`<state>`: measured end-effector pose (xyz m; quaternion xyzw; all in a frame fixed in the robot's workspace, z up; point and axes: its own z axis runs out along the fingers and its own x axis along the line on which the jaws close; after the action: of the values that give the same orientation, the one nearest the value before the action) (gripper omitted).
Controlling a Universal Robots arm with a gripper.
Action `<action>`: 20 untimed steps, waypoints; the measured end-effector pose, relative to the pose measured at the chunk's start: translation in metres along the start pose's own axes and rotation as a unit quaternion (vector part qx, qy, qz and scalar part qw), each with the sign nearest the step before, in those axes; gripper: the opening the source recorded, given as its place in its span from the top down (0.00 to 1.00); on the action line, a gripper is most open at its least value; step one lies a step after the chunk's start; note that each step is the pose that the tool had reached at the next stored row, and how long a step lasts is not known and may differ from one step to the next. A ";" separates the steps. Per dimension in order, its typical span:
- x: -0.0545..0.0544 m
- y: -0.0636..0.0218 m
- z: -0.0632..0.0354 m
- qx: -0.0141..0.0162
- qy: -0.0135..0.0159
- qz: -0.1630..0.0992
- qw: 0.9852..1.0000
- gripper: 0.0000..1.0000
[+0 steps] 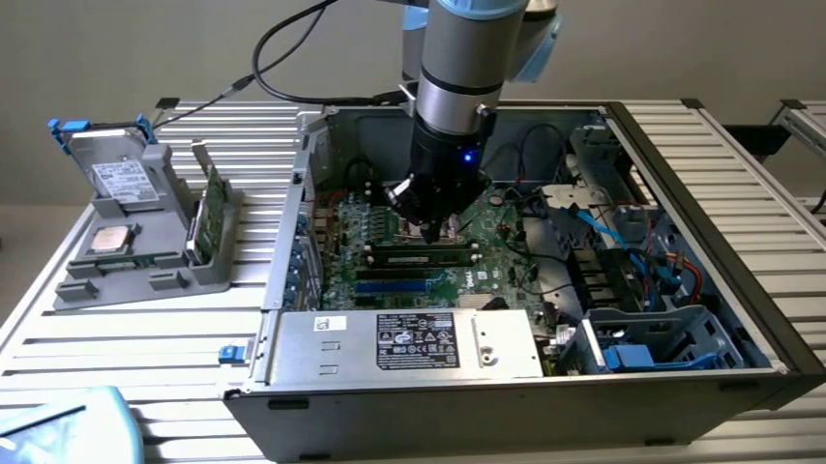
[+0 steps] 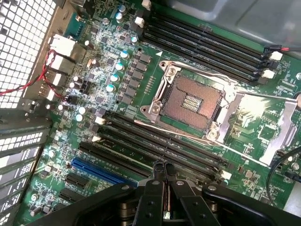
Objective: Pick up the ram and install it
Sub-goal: 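Press down the ram until it locks into place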
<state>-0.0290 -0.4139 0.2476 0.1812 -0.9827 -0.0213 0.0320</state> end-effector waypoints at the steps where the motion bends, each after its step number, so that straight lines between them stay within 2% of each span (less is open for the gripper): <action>1: 0.000 0.0000 0.0001 0.001 0.000 0.004 1.000 0.89; 5: 0.000 0.0000 0.0003 0.004 0.001 0.022 1.000 0.89; 7: 0.000 0.0000 0.0003 0.004 0.001 0.031 1.000 0.89; 20: 0.000 0.0002 -0.0003 0.001 -0.002 0.088 0.996 0.89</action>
<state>-0.0294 -0.4139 0.2480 0.0938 -0.9949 -0.0178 0.0315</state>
